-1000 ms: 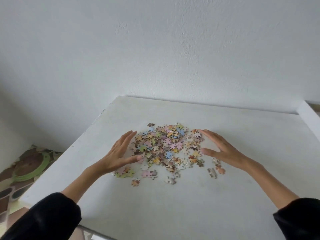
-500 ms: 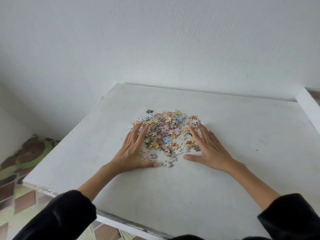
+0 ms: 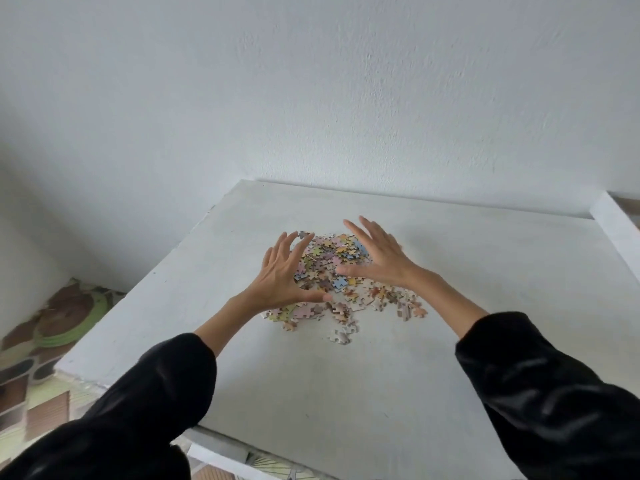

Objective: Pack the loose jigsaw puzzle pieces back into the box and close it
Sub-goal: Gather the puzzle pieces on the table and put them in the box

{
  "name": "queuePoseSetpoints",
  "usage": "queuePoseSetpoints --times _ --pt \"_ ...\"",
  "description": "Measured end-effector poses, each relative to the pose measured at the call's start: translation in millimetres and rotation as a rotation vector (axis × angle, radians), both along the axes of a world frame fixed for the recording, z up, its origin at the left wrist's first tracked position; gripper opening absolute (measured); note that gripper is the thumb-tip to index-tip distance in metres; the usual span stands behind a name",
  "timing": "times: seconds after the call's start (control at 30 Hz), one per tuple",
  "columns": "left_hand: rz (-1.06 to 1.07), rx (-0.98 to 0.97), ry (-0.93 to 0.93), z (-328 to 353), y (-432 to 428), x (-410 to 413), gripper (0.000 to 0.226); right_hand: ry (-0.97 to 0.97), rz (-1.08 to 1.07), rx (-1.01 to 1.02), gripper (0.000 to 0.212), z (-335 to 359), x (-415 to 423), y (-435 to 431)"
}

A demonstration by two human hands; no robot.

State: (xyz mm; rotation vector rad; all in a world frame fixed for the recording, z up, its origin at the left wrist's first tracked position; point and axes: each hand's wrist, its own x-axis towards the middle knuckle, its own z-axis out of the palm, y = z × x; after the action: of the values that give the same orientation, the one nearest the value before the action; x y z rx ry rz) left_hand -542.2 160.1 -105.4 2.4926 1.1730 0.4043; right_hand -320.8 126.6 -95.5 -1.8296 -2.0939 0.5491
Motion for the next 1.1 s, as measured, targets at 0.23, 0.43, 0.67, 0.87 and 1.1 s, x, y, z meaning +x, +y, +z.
queuePoseSetpoints --times 0.23,0.43,0.67,0.87,1.1 --pt "0.043 -0.002 0.105 -9.4 6.0 4.3 0.134 -0.207 0.132 -0.124 0.142 -10.6 -6.8 30.4" --pt "0.082 0.105 0.010 -12.5 7.6 1.5 0.102 -0.185 0.117 0.089 0.122 -18.0 -1.7 25.6" --pt "-0.036 0.180 -0.174 -13.8 6.4 0.2 0.040 0.022 0.117 0.228 0.044 -19.1 -5.1 27.4" --pt "-0.089 0.107 -0.292 -8.1 2.9 -1.4 0.027 0.261 0.084 0.253 0.023 -13.5 -4.1 33.8" --pt "-0.148 0.146 -0.326 3.8 -1.8 13.1 0.022 0.477 0.033 0.257 0.020 16.7 15.2 26.9"
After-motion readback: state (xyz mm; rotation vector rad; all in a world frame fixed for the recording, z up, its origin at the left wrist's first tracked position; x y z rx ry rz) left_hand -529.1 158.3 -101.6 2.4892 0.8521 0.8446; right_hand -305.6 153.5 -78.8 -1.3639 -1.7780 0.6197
